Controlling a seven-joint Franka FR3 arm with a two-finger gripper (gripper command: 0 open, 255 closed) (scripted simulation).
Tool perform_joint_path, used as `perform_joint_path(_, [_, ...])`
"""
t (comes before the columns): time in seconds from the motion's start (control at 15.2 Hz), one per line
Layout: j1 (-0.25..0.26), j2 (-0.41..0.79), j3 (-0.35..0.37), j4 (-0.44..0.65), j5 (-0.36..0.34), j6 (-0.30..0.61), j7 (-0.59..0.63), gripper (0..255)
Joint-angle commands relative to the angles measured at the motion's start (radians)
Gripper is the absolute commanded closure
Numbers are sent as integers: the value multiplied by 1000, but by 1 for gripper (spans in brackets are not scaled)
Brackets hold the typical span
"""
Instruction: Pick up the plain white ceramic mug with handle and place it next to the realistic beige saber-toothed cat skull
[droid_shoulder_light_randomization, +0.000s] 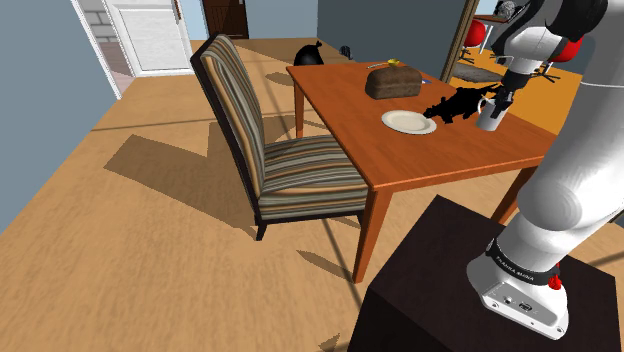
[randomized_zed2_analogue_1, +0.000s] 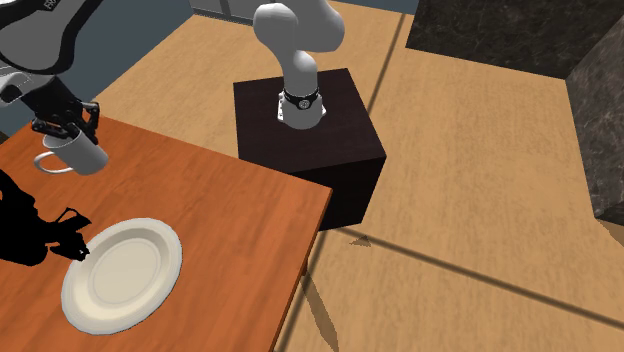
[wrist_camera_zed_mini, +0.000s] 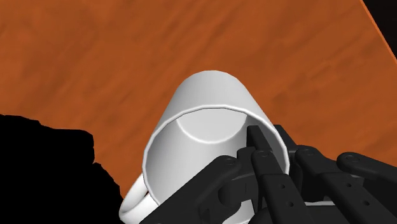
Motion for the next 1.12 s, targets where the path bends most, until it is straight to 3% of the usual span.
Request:
perform_joint_path(0.0, [-5,13,5,-12,14,21,-11,255])
perform_joint_path(0.4, [-23,59,25,-46,62,83,-45,255])
perform_joint_path(0.86, [-24,59,25,-46,62,83,-45,255])
perform_joint_path(0.92, [-24,59,25,-46,62,83,-45,0])
perform_joint_path(1.06, [-23,59,25,-46,62,83,-45,0])
